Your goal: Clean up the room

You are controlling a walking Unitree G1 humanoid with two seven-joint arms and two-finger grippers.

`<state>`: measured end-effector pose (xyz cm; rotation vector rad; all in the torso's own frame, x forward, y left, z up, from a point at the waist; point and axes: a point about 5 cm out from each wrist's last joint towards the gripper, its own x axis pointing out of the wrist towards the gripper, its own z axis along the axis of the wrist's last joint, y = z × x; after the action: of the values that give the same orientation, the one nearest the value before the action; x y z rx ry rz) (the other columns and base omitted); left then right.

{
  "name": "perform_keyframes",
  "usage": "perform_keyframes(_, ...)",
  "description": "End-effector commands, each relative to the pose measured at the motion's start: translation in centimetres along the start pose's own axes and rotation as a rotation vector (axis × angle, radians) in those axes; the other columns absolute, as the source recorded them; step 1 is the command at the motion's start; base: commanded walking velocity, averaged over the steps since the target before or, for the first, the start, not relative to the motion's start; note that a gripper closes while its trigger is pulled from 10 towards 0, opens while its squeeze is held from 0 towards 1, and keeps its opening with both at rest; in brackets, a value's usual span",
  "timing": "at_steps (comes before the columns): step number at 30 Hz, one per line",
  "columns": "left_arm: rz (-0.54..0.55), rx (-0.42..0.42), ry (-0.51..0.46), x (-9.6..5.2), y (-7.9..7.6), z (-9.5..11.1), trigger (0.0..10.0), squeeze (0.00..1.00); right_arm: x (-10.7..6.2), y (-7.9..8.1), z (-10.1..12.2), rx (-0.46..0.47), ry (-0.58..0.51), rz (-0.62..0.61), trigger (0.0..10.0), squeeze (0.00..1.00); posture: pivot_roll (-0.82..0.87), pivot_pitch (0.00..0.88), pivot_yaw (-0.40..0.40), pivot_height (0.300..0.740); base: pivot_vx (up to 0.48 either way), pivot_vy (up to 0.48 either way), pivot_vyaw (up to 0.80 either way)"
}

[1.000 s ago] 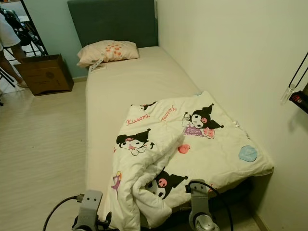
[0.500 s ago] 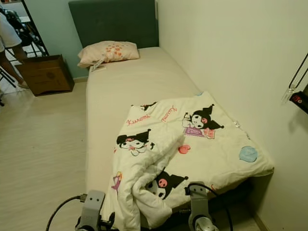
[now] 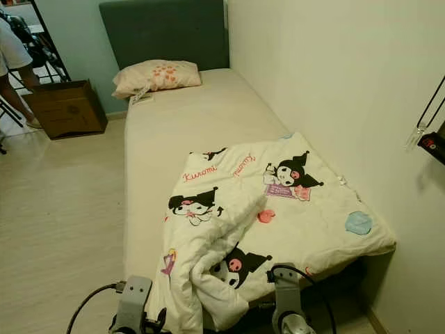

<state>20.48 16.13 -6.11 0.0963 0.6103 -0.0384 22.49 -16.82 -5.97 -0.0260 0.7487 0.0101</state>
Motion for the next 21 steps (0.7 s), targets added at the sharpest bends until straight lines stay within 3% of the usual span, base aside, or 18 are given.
perform_keyframes(1,0.009,-0.005,0.035,-0.36,0.4,-0.9,10.0,0.0,-0.15,0.52,-0.81,-0.002,0.031,0.016,10.0,0.0,-0.02,0.049,0.008,0.74,0.0,0.0,0.0)
perform_keyframes(6,0.04,-0.033,0.118,-0.47,0.8,-1.84,10.0,0.0,-0.2,0.57,-1.03,0.006,0.038,0.013,10.0,0.0,-0.03,0.051,0.014,0.74,0.0,0.0,0.0)
perform_keyframes(10,0.052,-0.068,0.106,-0.38,0.98,-1.62,10.0,0.0,-0.2,0.55,-1.03,0.01,0.039,0.011,10.0,0.0,-0.04,0.06,0.016,0.74,0.0,0.0,0.0)
perform_keyframes(21,0.024,-0.031,0.11,-0.04,0.7,-1.17,10.0,0.0,-0.22,0.24,-1.02,0.015,0.037,0.0,10.0,0.0,-0.05,0.063,0.023,0.74,0.0,0.0,0.0)
